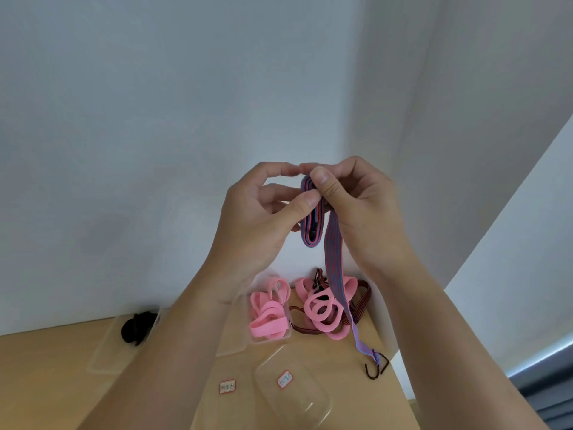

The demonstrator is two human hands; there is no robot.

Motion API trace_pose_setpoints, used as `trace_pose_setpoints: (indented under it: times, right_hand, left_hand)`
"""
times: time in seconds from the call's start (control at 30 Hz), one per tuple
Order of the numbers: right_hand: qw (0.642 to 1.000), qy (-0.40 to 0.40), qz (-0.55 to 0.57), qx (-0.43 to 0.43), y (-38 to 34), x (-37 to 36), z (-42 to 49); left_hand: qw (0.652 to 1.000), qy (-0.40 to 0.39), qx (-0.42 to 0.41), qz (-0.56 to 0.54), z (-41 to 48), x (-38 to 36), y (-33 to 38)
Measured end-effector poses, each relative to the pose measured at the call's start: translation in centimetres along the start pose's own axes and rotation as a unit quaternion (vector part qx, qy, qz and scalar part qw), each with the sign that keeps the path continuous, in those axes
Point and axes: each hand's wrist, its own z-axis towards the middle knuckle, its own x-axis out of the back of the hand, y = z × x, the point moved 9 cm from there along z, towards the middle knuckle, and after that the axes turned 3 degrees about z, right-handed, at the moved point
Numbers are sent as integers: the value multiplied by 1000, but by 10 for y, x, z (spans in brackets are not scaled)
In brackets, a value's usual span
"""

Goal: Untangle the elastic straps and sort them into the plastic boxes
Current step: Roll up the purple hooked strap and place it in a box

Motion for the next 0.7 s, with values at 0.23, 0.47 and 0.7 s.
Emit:
trace_pose_setpoints:
  times: [0.23,0.47,0.7]
  right_hand:
    - [998,-43,-48,-15,17,-6,-13]
    - [992,-42,-118,23,6,16,-14]
    - [986,4,-166,2,2,40,-9]
  left_hand:
    - [989,78,50,-119,4,-4,-13]
    - [1000,-23,14,-15,12,-19,-8]
    - [987,-120,-75,76,18,-35,12]
